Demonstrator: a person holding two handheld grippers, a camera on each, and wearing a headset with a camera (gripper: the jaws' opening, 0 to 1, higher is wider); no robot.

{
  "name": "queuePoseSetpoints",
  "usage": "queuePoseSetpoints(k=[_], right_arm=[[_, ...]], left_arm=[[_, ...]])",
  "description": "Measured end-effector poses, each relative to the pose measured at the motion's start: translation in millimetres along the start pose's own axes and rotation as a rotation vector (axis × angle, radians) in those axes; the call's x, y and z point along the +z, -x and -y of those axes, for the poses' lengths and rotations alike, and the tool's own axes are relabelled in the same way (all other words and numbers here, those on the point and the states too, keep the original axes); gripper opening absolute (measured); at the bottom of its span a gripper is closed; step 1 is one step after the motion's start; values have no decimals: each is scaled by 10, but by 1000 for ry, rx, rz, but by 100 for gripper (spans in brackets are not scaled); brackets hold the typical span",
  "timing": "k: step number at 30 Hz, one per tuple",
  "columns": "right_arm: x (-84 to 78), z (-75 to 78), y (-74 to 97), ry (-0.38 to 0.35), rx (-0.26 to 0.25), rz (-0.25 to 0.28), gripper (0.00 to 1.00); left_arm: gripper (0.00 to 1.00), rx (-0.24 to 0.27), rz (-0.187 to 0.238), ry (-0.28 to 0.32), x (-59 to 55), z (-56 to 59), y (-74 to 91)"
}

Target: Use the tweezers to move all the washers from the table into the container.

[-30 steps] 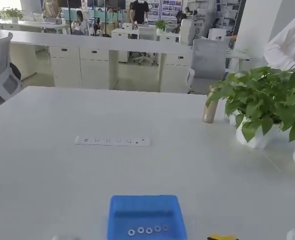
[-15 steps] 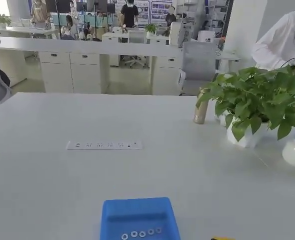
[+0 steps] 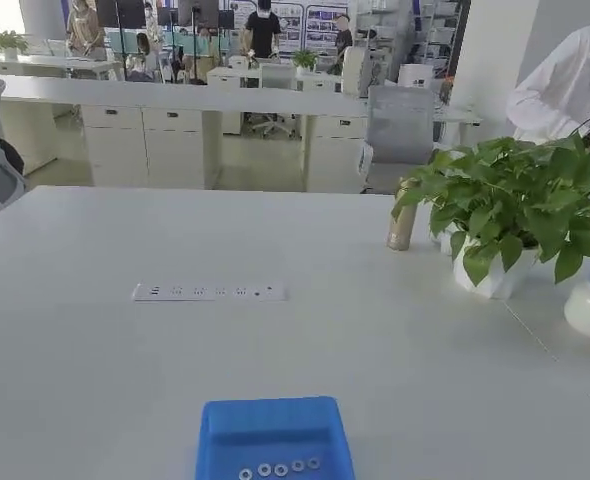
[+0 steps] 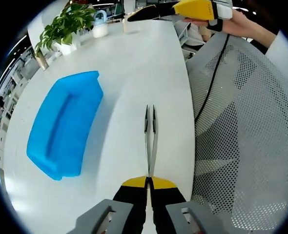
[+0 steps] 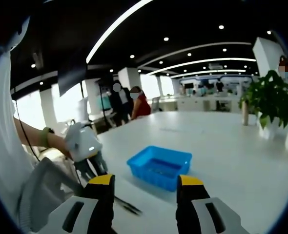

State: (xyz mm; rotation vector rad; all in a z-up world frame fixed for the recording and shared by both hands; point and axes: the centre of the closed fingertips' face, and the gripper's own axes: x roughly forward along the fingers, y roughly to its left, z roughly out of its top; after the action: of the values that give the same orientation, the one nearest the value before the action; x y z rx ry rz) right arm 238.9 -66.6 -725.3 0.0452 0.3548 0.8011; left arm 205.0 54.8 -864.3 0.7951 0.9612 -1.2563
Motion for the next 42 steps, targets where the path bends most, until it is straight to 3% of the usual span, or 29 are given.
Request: queuePoseSetpoints(k=[2,8,11,16,19,23,28,31,37,42], right_arm=[[9,-2,-15,-26,9,8,49],[-22,12,-72,-61,13,6,50],[-21,-22,-130,-124,29,30,50],[-83,-75,-214,-132,30,5,53],[-69,-96,-212,-143,40,7,55],[-67,-52,-178,-136,30,-1,56],[-94,23,-116,-140,15,-12,57],[-122,64,-91,-147,-3,-25,58],[-132,88,-73,-91,-24,-55,60],[-61,130,-46,-43,-44,-42,61]], left_arm=[[0,12,-36,5,-54,3,50],[0,33,-44,22,-53,-4,41],[0,66,-50,2,-49,9,35],[1,114,-31,50,-48,13,39],[2,116,1,107,-48,16,40],[3,117,31,135,-47,20,42],[10,142,27,156,-49,58,38],[19,158,36,186,-65,78,66],[31,216,185,388,-47,-31,304],[43,316,381,542,-49,-259,672]])
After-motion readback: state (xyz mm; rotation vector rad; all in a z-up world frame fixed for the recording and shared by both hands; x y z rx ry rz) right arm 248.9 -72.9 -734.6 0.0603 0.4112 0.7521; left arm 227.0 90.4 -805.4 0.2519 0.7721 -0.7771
